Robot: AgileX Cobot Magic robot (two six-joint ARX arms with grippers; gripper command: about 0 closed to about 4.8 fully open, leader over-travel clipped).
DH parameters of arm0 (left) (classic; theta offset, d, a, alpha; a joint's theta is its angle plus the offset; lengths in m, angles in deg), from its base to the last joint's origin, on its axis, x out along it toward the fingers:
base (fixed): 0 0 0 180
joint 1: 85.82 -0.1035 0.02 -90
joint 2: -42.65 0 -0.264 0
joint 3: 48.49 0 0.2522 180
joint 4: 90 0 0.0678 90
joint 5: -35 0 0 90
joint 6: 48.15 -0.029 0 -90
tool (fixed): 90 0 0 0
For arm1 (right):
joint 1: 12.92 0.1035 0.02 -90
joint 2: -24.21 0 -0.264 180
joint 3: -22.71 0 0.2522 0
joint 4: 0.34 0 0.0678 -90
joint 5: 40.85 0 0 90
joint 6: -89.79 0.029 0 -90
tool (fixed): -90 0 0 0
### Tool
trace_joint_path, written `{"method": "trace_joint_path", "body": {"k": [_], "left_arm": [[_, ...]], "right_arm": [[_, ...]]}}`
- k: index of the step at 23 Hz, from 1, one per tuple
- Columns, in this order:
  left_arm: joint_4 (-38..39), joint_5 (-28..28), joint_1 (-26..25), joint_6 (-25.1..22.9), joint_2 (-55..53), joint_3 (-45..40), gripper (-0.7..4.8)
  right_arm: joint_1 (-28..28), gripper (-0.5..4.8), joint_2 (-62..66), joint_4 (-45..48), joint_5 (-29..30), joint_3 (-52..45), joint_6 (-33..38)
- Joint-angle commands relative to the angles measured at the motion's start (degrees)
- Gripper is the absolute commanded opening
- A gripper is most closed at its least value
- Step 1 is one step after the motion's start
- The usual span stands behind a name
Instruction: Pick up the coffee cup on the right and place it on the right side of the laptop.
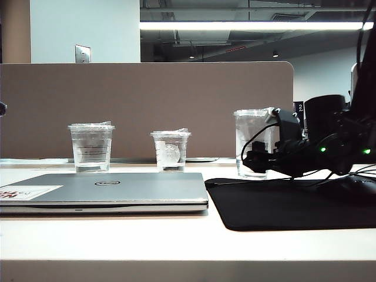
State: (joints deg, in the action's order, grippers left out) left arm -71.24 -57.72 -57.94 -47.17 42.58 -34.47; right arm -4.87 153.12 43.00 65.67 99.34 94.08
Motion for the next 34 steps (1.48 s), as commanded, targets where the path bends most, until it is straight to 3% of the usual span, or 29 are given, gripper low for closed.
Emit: {"method": "trace_joint_path", "body": {"k": [1, 12, 16, 24, 34], "left_arm": [[-0.8, 0.1, 0.0, -0.1, 0.0, 0.2, -0.05], [-0.8, 0.1, 0.0, -0.1, 0.0, 0.2, -0.05], [-0.8, 0.1, 0.0, -0.1, 0.0, 0.2, -0.05], [-0.8, 0.1, 0.0, -0.1, 0.0, 0.2, -0.05], [-0.8, 0.1, -0.1, -0.1, 0.0, 0.2, -0.05]], "right_arm": [[0.1, 3.25, -3.3, 4.0, 0.4, -2.3, 0.2], [1.0, 3.22, -17.6, 4.5, 4.2, -12.8, 0.2], [2.1, 3.23, -25.7, 4.5, 4.2, -22.3, 0.3], [6.6, 3.22, -26.9, 4.9, 3.2, -29.9, 0.2], [10.1, 3.22, -23.7, 4.9, 0.3, -30.9, -1.9]]}}
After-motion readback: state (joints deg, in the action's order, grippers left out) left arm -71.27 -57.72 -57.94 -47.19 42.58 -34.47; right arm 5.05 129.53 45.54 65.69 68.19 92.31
